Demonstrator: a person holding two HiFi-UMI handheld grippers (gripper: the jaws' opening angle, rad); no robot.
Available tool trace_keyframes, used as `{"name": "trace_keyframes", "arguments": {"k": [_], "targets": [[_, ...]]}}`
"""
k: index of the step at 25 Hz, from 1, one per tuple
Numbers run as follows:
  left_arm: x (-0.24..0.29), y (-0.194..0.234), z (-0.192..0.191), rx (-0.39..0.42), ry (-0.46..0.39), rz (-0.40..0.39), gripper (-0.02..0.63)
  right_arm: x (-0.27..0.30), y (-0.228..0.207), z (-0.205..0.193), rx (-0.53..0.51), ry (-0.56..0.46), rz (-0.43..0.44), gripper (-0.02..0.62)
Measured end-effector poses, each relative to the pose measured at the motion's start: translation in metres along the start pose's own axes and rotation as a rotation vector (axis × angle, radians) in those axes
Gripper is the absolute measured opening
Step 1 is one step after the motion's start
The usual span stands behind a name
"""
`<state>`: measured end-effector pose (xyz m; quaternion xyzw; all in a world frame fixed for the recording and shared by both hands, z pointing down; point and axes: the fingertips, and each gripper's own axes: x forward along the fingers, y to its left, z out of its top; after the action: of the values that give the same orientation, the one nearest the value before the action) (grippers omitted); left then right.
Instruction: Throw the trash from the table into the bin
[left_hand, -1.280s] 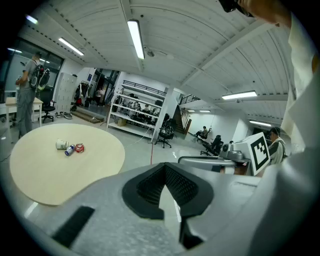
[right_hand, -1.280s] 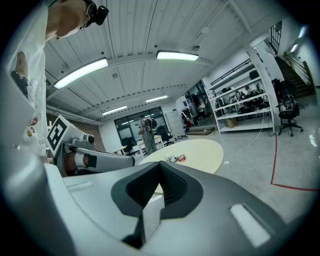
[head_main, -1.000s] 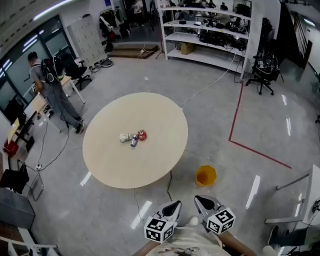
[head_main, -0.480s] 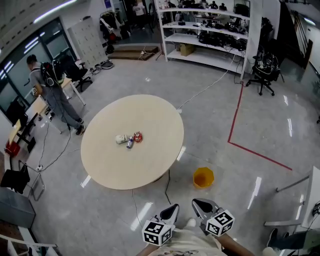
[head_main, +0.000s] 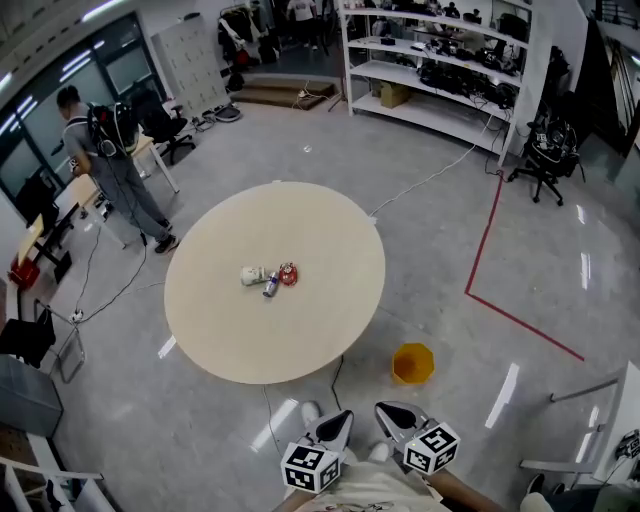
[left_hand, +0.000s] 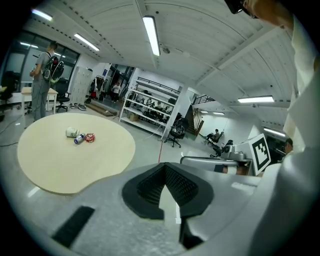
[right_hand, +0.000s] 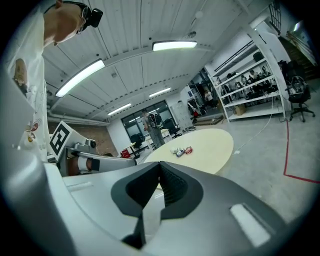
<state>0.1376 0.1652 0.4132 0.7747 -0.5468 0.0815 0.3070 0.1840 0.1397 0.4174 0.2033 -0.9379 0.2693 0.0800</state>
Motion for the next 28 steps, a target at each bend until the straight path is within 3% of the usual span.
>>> {"name": "trace_keyframes", "arguments": {"k": [3, 9, 14, 21, 28], "targets": [[-0.004, 0.049, 0.020, -0.024, -0.021, -0.001, 0.006, 0.049, 0.008, 0.011, -0.006, 0.016, 0.005, 0.005], [-0.018, 0.138, 0.095, -0.045, -0.081, -0.003, 0.006, 0.140, 0.023, 0.065, -0.055, 0.032, -0.002, 0.005], [-0.033, 0.207, 0.114, -0.062, -0.104, 0.017, 0.006, 0.206, 0.039, 0.079, -0.145, 0.037, -0.004, 0.005], [-0.026, 0.240, 0.140, -0.111, -0.129, 0.080, 0.006, 0.241, 0.038, 0.100, -0.256, 0.107, 0.060, 0.034], [-0.018, 0.246, 0.139, -0.107, -0.134, 0.135, 0.006, 0.266, 0.013, 0.099, -0.337, 0.155, 0.099, 0.078]]}}
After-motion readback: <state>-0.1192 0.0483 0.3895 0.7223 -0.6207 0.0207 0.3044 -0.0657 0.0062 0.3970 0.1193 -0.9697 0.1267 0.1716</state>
